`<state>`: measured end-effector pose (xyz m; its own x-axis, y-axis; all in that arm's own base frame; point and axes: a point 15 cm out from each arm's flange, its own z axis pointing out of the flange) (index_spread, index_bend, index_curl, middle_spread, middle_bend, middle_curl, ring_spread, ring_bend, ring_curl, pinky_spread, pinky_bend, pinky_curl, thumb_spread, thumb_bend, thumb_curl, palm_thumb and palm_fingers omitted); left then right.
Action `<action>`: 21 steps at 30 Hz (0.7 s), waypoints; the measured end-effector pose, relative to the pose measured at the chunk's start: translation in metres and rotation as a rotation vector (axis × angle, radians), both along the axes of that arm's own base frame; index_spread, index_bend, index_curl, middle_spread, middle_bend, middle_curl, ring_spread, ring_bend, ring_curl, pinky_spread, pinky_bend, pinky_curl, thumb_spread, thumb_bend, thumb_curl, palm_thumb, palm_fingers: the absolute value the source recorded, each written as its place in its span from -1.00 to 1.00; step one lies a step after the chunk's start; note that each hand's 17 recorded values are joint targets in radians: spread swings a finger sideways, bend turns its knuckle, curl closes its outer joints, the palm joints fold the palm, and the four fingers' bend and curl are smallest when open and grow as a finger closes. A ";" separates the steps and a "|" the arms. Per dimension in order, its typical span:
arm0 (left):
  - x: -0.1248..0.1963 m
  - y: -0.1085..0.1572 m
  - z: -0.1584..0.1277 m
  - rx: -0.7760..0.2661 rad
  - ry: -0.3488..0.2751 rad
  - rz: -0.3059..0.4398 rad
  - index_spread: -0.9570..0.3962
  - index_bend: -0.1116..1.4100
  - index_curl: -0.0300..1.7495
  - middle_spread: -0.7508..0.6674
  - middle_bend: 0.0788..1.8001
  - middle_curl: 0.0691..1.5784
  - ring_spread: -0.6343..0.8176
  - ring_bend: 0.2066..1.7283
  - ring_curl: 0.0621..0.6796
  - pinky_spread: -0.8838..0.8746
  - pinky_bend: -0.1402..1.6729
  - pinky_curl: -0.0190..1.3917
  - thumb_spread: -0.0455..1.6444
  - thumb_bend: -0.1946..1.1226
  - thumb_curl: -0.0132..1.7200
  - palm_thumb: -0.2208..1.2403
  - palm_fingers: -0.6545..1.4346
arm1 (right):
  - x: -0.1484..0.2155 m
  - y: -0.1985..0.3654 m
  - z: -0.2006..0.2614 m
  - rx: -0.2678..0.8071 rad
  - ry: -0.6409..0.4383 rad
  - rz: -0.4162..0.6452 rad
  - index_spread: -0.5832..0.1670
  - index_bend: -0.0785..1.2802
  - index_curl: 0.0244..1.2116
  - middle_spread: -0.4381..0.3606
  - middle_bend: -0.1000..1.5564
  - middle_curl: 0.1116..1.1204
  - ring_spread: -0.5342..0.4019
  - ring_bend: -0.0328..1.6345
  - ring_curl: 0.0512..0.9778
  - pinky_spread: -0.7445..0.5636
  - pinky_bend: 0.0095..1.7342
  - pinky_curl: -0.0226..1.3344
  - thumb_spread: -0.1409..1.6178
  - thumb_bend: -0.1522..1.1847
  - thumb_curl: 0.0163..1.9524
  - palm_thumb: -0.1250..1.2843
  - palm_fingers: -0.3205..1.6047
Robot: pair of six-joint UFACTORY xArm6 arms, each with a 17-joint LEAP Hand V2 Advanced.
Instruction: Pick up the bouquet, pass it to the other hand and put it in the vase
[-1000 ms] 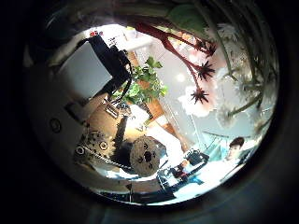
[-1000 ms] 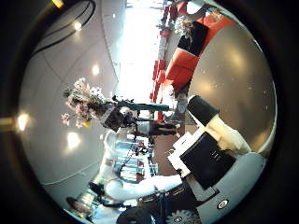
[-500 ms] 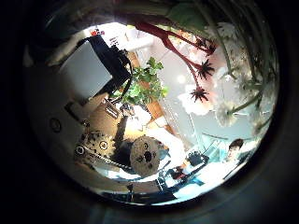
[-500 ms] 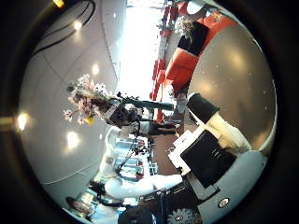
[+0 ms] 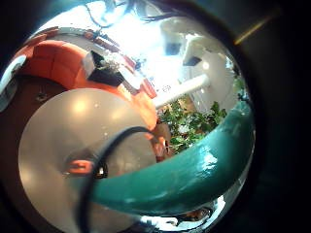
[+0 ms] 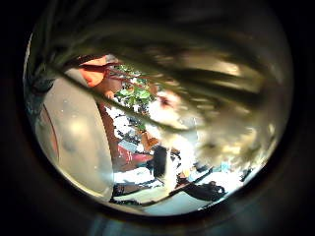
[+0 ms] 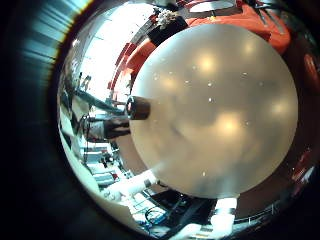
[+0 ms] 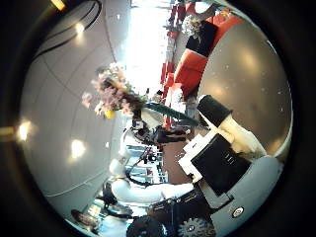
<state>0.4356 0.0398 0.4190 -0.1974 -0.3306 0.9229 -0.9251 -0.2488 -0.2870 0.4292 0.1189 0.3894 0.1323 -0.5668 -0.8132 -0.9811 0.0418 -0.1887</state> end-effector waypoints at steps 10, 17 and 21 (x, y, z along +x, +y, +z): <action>-0.025 0.012 0.028 0.087 -0.048 0.028 0.72 -0.74 -0.49 0.99 -0.92 -0.54 0.83 -0.49 -0.63 0.72 -0.60 -0.42 -0.01 -0.77 -0.54 -0.55 -0.57 | -0.001 0.002 -0.001 -0.003 0.001 0.006 -0.15 -0.59 -0.38 0.17 -0.65 -0.52 0.50 -0.37 -0.64 0.88 -0.50 -0.64 0.25 -0.81 -0.42 0.40 -0.27; -0.059 -0.004 0.070 0.174 -0.120 0.042 0.73 -0.70 -0.61 1.00 -0.92 -0.66 0.86 -0.55 -0.66 0.73 -0.63 -0.47 -0.02 -0.76 -0.57 -0.54 -0.53 | -0.002 0.002 -0.003 -0.008 0.002 0.017 -0.18 -0.59 -0.35 0.16 -0.65 -0.53 0.48 -0.38 -0.65 0.88 -0.51 -0.65 0.25 -0.81 -0.42 0.40 -0.25; -0.089 -0.016 0.085 0.252 -0.095 0.056 0.73 -0.67 -0.64 0.99 -0.91 -0.71 0.87 -0.58 -0.67 0.73 -0.63 -0.48 -0.02 -0.76 -0.57 -0.54 -0.49 | -0.009 -0.006 -0.010 -0.075 0.011 0.039 -0.19 -0.60 -0.35 0.16 -0.65 -0.53 0.47 -0.37 -0.65 0.88 -0.52 -0.66 0.25 -0.81 -0.42 0.40 -0.24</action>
